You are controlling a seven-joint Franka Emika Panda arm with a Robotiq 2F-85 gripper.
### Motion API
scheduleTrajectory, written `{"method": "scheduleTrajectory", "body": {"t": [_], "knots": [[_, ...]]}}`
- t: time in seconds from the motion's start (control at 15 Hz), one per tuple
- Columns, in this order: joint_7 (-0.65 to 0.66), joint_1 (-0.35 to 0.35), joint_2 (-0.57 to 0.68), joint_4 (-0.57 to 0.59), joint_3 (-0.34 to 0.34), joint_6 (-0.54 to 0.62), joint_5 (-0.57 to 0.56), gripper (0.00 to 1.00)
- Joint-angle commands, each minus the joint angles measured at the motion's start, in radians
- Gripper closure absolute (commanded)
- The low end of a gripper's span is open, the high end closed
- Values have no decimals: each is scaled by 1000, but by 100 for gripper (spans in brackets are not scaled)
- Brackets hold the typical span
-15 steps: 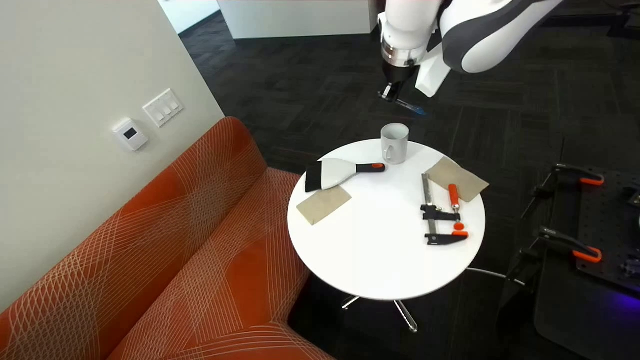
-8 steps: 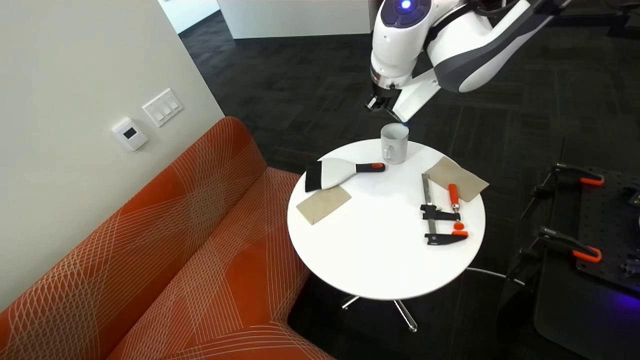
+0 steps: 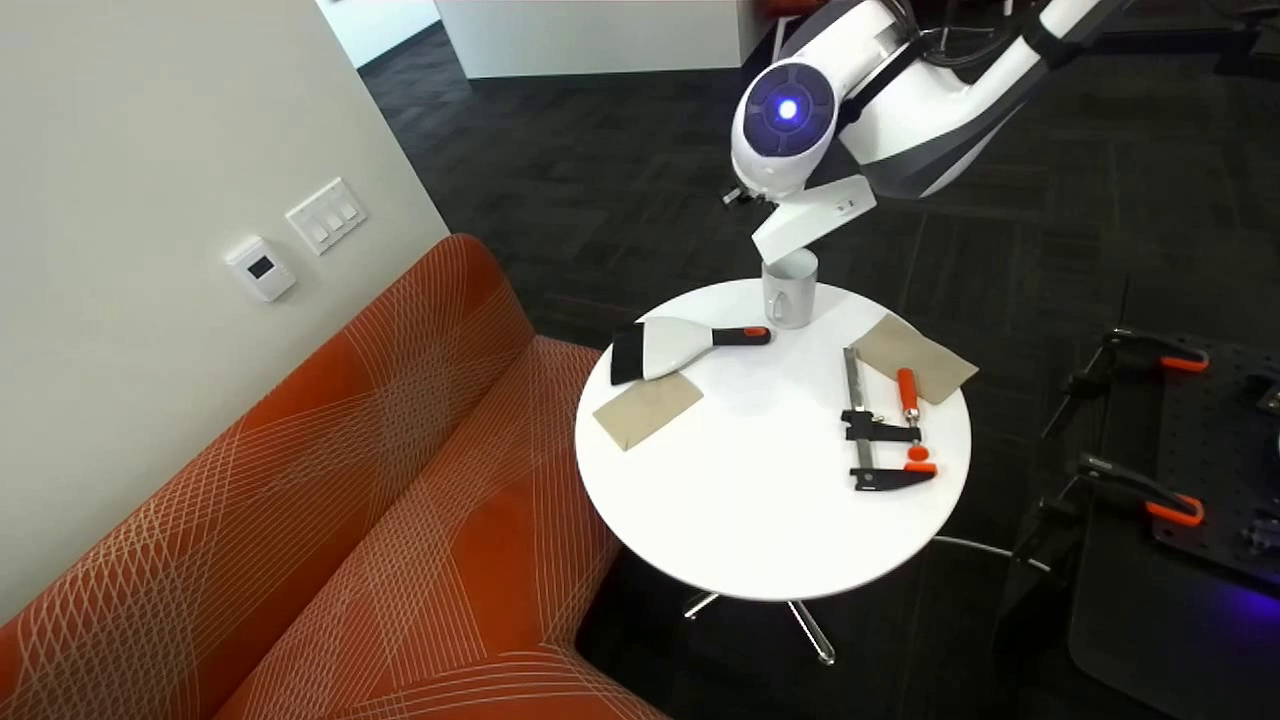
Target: Take the pen from the table and put it in the white cup
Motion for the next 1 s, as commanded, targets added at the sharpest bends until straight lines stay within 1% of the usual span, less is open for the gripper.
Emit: {"method": "scheduleTrajectory", "body": {"t": [0.0, 0.33, 0.4, 0.47, 0.73, 0.8, 0.93], "knots": [[181, -13, 38, 38, 49, -154, -68, 97], [361, -17, 96, 59, 97, -340, -118, 97], [313, -27, 104, 57, 114, -354, -98, 97], [311, -44, 77, 33, 125, -320, -102, 86], [311, -44, 100, 41, 133, -340, -102, 86], [311, -45, 100, 42, 133, -340, -102, 97], [345, -46, 120, 59, 136, -361, -105, 97]]}}
